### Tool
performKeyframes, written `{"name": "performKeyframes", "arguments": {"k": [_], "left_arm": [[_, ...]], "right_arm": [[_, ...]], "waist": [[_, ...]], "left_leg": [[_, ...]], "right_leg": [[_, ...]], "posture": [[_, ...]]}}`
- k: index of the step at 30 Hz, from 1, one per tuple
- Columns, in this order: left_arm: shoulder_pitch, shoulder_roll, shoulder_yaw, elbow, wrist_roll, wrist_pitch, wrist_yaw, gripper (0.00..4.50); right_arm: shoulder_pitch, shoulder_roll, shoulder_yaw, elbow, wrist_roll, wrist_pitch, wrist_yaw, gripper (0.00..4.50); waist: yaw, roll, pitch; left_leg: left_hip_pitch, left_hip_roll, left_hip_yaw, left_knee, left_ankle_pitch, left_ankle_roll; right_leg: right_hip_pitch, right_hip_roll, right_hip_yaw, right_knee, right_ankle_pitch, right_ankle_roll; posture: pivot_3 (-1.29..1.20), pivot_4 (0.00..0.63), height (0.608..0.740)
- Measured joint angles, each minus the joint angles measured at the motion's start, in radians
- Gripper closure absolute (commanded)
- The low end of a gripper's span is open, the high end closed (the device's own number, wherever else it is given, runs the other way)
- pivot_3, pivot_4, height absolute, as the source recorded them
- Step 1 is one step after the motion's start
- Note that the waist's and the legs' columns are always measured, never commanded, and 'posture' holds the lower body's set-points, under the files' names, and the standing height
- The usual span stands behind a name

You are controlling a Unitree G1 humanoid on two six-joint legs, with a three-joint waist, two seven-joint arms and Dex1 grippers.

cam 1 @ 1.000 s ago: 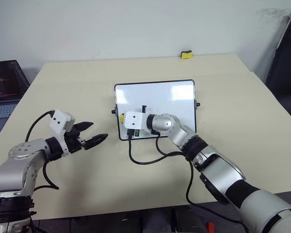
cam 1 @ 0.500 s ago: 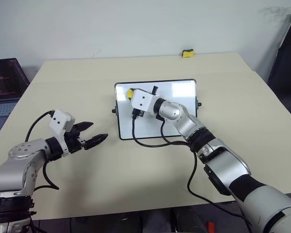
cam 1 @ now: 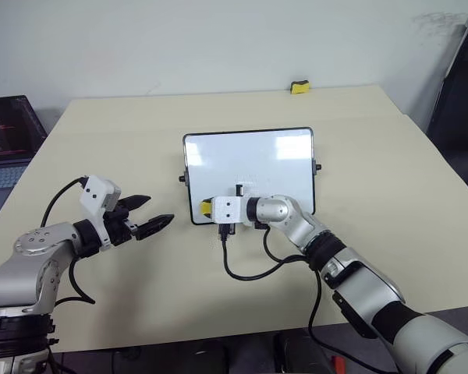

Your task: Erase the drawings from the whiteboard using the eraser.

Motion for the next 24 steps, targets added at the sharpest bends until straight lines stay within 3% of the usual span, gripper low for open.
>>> {"name": "performKeyframes", "arguments": {"k": [5,12,24], "left_arm": [[-0.001,0.000,0.000,0.000,0.000,0.000,-0.006,0.00],[-0.004,0.000,-0.001,0.000,0.000,0.000,-0.006,0.00],[-0.014,0.000,-0.010,-0.001,0.000,-0.005,-0.021,0.00]], "right_arm": [[-0.007,0.004,-0.074,-0.079,0.071,0.042,0.003,3.52],[-0.091,-0.013,-0.113,-0.005,0.037,0.047,-0.177,3.52],[0.021,-0.016,-0.066,-0.080,0.049,0.063,-0.070,3.52]], "waist": [[0.000,0.000,0.000],[0.000,0.000,0.000],[0.000,0.000,0.000]], "left_leg": [[-0.003,0.001,0.000,-0.001,0.000,0.000],[-0.009,0.001,0.000,-0.001,0.000,-0.001],[-0.008,0.001,0.000,0.000,0.000,0.000]], "right_leg": [[-0.003,0.000,0.000,-0.002,0.000,0.000],[-0.008,0.000,0.000,-0.004,0.000,0.000],[-0.006,0.000,0.000,-0.003,0.000,0.000]], "posture": [[0.00,0.150,0.740],[0.00,0.150,0.740],[0.00,0.150,0.740]]}}
